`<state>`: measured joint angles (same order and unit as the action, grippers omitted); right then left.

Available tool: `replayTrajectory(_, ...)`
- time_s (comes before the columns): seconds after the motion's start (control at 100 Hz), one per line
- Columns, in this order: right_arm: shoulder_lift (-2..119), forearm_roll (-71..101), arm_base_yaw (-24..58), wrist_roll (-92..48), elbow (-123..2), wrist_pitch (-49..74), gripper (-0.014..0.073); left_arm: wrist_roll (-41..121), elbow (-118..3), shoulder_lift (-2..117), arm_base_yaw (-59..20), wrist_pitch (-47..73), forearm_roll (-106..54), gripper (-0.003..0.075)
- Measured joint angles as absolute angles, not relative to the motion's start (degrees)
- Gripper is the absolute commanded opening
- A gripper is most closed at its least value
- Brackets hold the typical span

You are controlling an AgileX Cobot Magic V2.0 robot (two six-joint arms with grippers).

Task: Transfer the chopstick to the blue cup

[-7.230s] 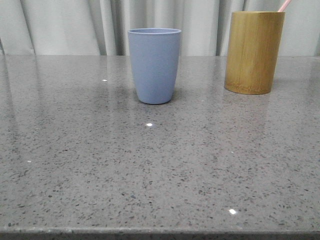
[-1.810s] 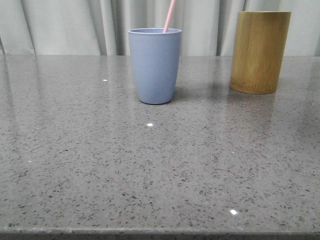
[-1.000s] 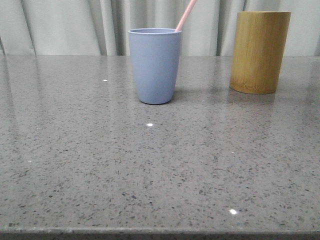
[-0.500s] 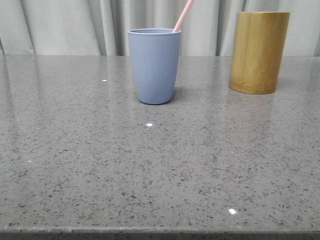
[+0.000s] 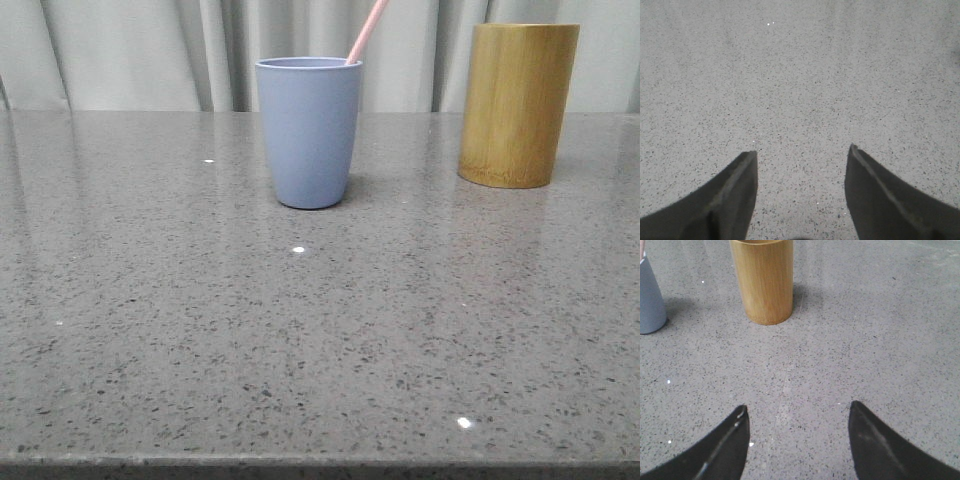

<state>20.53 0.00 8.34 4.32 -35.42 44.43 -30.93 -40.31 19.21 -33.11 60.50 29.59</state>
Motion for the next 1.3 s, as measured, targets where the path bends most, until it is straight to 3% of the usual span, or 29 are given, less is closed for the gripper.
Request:
replayTrajectory(0.19,19.38,0.0,8.34,4.43,-35.19,45.26,0.0436,-30.93,-40.31,19.21,-33.11,60.5,29.59,0.0388)
replayTrajectory(0.3,19.38,0.0,8.34,4.57,-35.07,46.02,0.0332,-30.95,-40.31,19.21,-33.11,60.5,29.59,0.0353)
replayTrajectory(0.39,19.38,0.0,8.34,4.57,-35.07,46.27,0.0186,-30.95,-40.31,19.21,-33.11,60.5,29.59,0.0258)
replayTrajectory(0.55,19.38,0.0,8.34,4.57,-35.07,46.49,-0.0076,-30.95,-40.31,19.21,-33.11,60.5,29.59,0.0008)
replayTrajectory(0.58,19.38,0.0,8.34,4.57,-35.07,46.59,-0.0064,-30.95,-40.31,19.21,-33.11,60.5,29.59,-0.0018)
replayTrajectory(1.3,19.38,0.0,8.34,4.57,-35.07,46.59,-0.0067,-31.06,-40.31,19.21,-33.11,60.5,29.59,-0.0019)
